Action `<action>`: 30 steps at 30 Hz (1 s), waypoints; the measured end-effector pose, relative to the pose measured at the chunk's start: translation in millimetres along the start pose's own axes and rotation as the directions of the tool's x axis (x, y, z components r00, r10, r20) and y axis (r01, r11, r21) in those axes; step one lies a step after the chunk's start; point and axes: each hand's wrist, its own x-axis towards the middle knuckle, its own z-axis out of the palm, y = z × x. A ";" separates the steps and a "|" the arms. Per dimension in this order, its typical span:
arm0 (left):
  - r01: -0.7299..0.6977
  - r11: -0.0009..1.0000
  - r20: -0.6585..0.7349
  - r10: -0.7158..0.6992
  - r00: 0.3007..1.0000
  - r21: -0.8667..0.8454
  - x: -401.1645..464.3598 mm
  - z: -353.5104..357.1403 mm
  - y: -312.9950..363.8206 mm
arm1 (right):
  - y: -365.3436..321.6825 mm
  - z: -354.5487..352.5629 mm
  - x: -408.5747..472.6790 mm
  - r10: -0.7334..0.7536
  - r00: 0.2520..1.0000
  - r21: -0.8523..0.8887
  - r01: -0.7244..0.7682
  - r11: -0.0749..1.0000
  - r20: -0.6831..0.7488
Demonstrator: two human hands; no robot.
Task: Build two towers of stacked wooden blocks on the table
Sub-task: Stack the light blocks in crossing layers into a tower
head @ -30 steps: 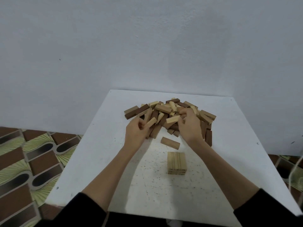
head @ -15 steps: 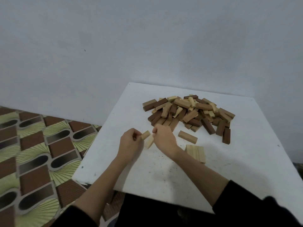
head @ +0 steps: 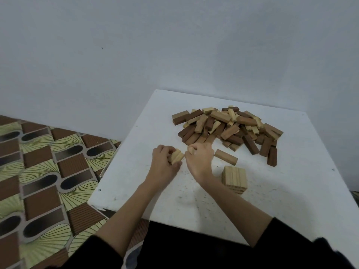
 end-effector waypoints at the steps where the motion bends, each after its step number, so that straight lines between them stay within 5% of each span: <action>1: 0.008 1.000 -0.009 -0.008 1.000 -0.014 0.9 0.5 1.0 | 2.2 -0.8 -0.4 0.026 1.000 0.004 -0.026 1.000 -0.003; 10: 0.020 0.996 -0.047 -0.024 0.999 -0.088 -2.2 4.6 4.3 | 13.3 -1.4 3.4 0.011 1.000 -0.082 -0.011 0.997 -0.007; 19: -0.137 0.977 -0.019 0.142 0.990 0.161 1.9 13.3 -3.9 | 17.2 2.9 6.4 0.019 0.998 -0.120 -0.025 0.992 -0.052; 24: -0.114 0.993 0.149 0.111 0.983 0.013 11.4 1.9 -4.3 | 19.8 -1.5 3.5 -0.035 0.995 -0.045 0.031 0.999 -0.097; 30: -0.148 0.988 0.239 0.137 0.961 0.031 21.0 -10.3 -9.7 | 25.3 -0.6 1.7 -0.101 0.991 0.009 0.102 0.995 -0.093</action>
